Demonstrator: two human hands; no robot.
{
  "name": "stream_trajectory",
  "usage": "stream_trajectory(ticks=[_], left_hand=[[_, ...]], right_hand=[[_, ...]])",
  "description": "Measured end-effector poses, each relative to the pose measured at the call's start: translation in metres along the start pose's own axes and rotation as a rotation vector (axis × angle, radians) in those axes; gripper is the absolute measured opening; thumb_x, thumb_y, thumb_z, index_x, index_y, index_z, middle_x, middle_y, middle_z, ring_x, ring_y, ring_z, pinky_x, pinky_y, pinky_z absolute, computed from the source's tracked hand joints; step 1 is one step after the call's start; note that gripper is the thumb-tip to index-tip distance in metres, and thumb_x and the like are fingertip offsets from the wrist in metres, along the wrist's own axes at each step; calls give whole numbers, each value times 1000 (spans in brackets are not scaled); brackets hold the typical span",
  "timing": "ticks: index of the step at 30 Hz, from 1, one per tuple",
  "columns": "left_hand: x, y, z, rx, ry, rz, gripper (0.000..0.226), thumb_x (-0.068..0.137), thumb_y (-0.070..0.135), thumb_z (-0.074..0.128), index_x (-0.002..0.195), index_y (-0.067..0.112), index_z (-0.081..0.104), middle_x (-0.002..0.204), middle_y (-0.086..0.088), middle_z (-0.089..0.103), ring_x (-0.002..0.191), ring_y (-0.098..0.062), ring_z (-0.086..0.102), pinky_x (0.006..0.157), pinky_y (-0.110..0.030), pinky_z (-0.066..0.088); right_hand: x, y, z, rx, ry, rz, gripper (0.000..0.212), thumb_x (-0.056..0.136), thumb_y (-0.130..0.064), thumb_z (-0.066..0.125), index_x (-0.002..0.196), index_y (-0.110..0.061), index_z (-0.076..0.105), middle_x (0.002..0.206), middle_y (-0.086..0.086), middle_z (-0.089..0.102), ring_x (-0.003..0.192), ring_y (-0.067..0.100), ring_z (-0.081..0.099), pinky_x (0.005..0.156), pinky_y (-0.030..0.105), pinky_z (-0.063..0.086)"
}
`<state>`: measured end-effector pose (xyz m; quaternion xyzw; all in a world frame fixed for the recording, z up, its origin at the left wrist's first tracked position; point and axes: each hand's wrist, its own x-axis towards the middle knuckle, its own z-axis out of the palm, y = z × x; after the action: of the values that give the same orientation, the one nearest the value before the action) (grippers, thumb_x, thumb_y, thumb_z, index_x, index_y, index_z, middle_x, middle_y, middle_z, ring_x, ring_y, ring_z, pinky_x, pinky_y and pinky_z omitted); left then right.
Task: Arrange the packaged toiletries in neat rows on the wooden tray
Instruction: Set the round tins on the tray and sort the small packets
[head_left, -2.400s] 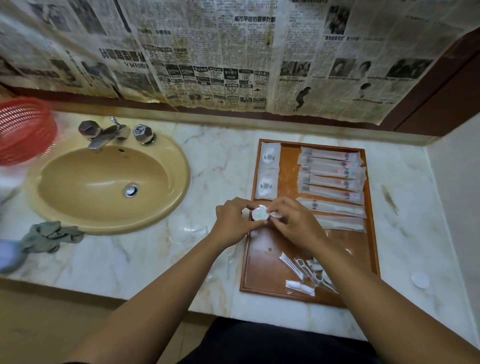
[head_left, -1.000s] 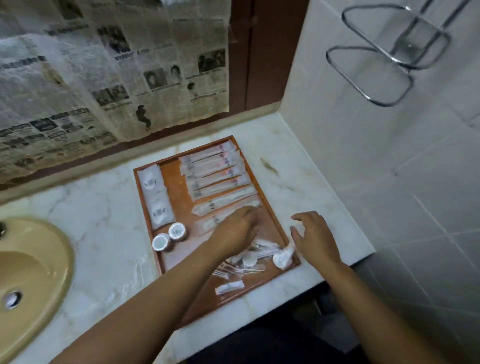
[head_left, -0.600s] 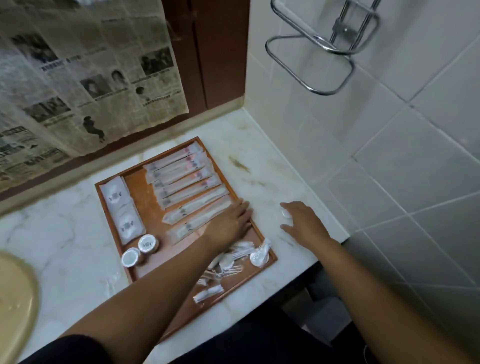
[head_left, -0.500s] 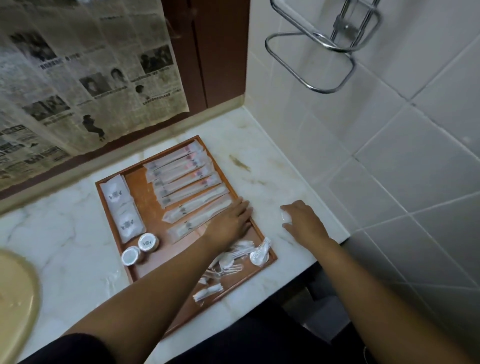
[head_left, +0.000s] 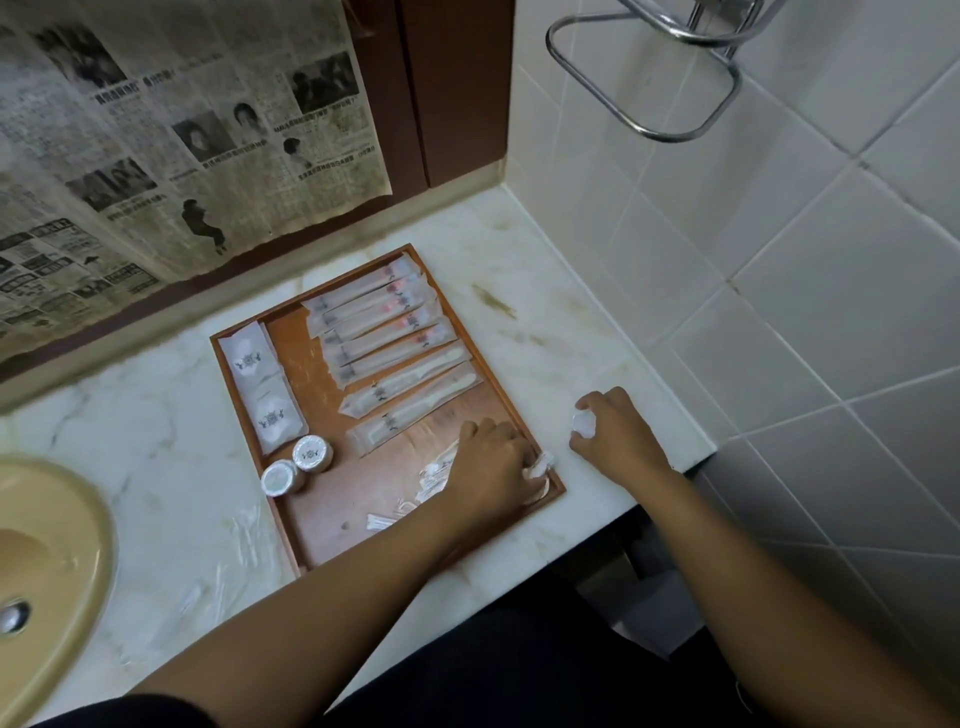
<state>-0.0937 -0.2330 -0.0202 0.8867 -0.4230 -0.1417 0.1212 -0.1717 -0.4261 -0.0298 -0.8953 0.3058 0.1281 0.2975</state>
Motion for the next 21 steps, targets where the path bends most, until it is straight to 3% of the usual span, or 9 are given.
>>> stream_trajectory(ticks=[3,7,11,16,21], left_hand=[[-1,-7,2,3,-29,-74,25,90,47,60,91,27,75,94,1,63,95,-26,52,84,-39,30],[-1,-20,1,72,11,-131,34,92,57,57,89,28,75,87,3,65,91,-26,55,83,-39,27],[-5,-22,-2,70,16,-108,27,90,52,59,96,29,73,92,3,64,92,-25,55,85,-39,28],[-11,-19,0,-12,24,75,36,77,37,73,111,28,70,110,0,60,104,-27,51,89,-41,31],[-14,-18,6,117,-30,334,30,74,32,74,104,30,74,109,0,60,101,-26,54,92,-42,29]], right_hand=[[-6,3,5,36,4,-6,41,89,-29,70,127,-22,57,126,0,44,95,23,61,85,38,55],[-11,5,8,62,7,-14,43,88,-30,71,127,-22,57,128,0,43,97,24,61,89,39,54],[-15,7,11,82,8,-21,43,88,-30,72,127,-23,57,128,-1,43,96,23,61,88,38,54],[-19,9,12,100,1,-42,43,88,-31,72,128,-24,57,129,-2,43,96,20,60,87,36,54],[-22,7,10,127,11,-65,44,87,-30,73,128,-26,57,128,-3,44,97,19,60,90,37,54]])
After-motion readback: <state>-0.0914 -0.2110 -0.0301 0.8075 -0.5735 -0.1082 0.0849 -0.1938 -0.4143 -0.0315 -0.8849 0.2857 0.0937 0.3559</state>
